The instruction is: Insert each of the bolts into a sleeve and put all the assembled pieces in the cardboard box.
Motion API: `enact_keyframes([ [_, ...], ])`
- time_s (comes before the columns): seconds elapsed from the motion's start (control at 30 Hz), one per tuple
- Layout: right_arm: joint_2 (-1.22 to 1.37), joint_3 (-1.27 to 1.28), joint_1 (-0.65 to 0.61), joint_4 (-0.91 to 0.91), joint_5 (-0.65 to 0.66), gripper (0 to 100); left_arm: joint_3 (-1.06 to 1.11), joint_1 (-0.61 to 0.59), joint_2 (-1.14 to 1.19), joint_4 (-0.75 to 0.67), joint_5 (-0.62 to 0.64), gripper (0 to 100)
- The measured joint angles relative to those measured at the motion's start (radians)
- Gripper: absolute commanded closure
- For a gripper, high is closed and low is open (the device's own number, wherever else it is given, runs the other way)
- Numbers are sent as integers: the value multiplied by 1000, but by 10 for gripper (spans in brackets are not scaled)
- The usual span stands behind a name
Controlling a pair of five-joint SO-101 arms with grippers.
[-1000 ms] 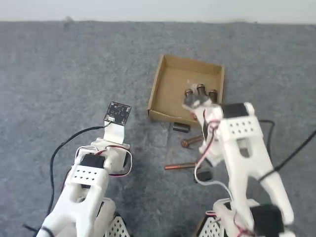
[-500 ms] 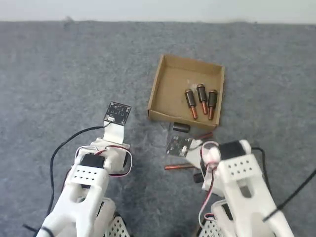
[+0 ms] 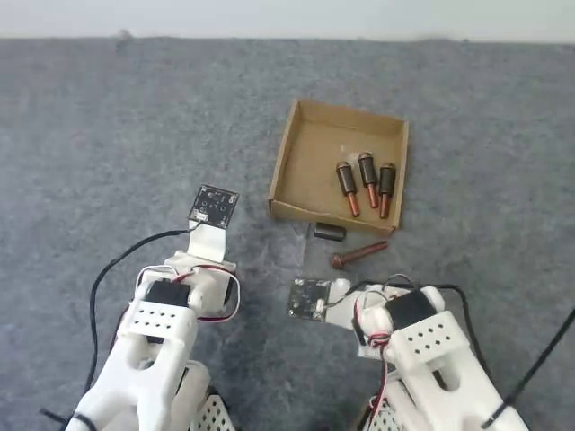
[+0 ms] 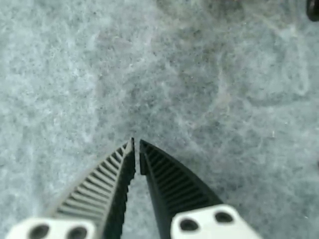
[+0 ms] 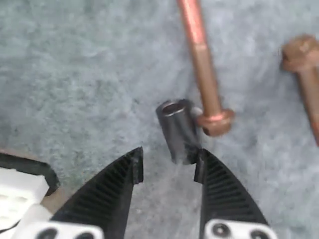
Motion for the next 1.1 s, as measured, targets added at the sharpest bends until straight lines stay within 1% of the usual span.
enact_keyframes([
  [0.13,11,2,-34,-6,15,843,0,2,0,0,0,988],
  [0.27,11,2,-32,-6,48,843,0,0,0,0,0,988],
  [0.57,11,-8,-35,-9,51,844,0,0,0,0,0,988],
  [0.63,11,-9,-35,-38,35,847,0,0,0,0,0,988],
  [0.77,11,-9,-31,-120,-3,923,0,2,0,0,0,988],
  [0.83,11,3,-43,-152,-9,939,0,2,0,0,0,988],
  [1.0,3,35,-92,-167,-14,934,0,0,0,0,0,988],
  [1.1,6,35,-95,-167,-15,885,0,0,0,0,0,988],
])
